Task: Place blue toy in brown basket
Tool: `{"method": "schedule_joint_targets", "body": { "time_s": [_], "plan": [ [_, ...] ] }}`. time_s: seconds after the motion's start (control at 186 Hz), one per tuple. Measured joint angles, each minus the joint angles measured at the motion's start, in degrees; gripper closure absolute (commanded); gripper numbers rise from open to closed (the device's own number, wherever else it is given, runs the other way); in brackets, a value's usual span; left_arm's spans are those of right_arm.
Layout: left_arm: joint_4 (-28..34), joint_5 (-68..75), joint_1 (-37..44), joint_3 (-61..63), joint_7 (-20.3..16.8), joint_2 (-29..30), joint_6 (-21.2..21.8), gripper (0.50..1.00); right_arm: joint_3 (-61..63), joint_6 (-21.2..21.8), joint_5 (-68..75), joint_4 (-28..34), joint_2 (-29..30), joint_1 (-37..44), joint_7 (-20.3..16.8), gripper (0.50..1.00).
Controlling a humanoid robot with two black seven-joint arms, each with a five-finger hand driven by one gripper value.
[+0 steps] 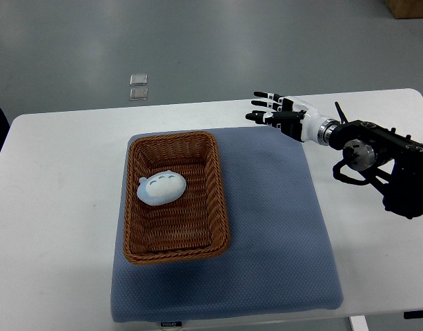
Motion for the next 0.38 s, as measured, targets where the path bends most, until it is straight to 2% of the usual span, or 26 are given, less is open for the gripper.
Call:
{"method": "schedule_joint_targets", "body": {
  "time_s": [0.381],
  "plan": [
    [0.0,0.0,0.0,0.0,0.0,0.0,0.0,0.5,0.1,-0.2,-0.2,-0.3,0.2,-0.1,1.4,0.587]
  ]
}}
